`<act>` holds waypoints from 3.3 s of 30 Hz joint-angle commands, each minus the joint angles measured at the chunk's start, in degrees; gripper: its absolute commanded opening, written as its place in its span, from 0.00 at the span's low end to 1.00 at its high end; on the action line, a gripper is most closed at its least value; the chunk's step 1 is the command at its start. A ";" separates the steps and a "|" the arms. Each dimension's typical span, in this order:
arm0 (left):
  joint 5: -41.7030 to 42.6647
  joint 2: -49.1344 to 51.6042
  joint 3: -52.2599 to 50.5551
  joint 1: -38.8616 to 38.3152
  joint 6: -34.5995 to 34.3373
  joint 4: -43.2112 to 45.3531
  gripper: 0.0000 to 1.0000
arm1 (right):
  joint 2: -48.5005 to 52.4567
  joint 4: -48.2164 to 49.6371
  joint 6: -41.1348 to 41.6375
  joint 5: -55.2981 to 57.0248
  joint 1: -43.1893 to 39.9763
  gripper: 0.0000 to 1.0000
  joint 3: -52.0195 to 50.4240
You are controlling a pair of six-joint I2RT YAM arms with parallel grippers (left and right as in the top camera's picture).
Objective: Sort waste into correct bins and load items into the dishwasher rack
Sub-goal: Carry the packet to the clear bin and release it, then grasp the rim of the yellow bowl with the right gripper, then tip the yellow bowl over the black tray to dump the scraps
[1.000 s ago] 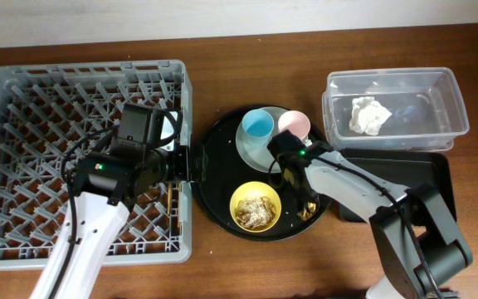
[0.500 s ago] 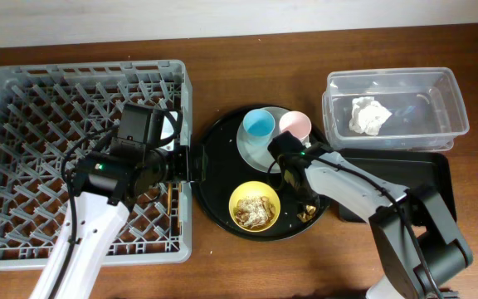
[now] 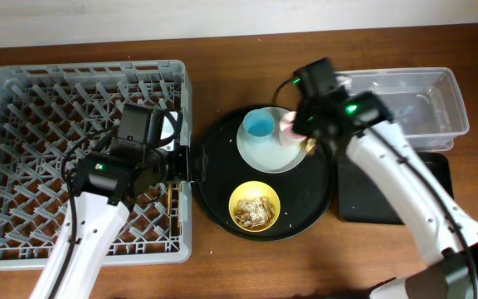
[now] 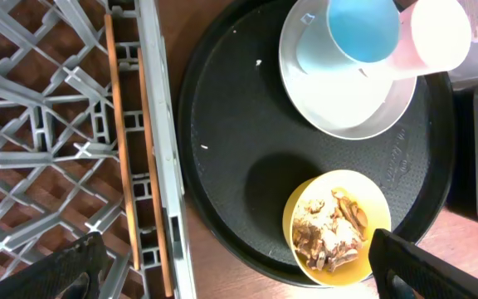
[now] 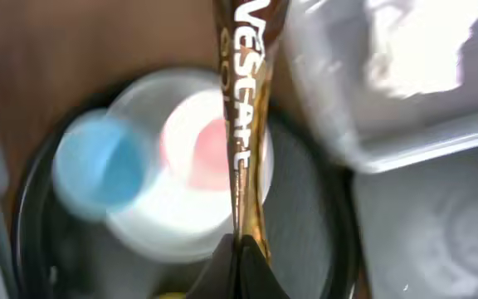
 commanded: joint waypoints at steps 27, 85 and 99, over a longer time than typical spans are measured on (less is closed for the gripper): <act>-2.51 -0.63 0.48 0.24 -0.17 3.96 0.99 | -6.16 -20.81 -25.40 -25.07 0.46 0.72 6.32; -9.53 -0.87 0.48 24.00 -5.14 -0.31 0.99 | -16.04 -6.78 -39.28 -38.69 -31.76 0.04 -15.26; -9.53 -0.87 0.48 24.00 -5.14 -0.31 0.99 | -4.39 2.51 -56.19 -78.07 -61.46 0.04 -27.80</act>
